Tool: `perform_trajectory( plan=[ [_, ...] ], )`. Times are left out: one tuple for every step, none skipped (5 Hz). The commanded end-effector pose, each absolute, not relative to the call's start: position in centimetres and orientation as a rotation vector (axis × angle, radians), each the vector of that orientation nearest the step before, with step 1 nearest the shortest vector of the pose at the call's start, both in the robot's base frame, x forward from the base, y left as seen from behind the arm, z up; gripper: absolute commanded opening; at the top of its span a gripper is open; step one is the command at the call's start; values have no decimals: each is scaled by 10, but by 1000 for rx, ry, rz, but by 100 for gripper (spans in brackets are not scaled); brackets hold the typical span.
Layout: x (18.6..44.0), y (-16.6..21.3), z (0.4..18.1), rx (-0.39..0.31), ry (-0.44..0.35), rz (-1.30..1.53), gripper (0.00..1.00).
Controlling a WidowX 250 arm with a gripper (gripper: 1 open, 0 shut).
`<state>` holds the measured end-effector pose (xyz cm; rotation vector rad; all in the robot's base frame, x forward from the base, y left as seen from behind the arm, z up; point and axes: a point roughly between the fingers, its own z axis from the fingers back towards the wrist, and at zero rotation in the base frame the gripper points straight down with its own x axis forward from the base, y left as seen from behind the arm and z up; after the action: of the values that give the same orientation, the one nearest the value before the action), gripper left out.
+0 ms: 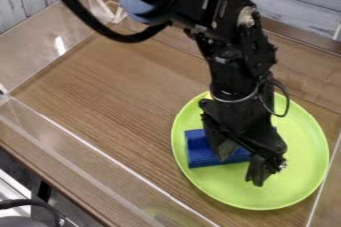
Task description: Remove the blue object from inside the green plate and put it on the table
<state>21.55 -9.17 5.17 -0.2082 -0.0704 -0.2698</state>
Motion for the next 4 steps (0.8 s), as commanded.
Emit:
perform_trajectory(
  plan=[
    [219, -88, 49, -211, -87, -267, 0],
    [219, -86, 52, -206, -85, -270, 0],
    [218, -84, 56, -197, -78, -274, 0],
    [217, -82, 60, -189, -70, -277, 0]
  ],
)
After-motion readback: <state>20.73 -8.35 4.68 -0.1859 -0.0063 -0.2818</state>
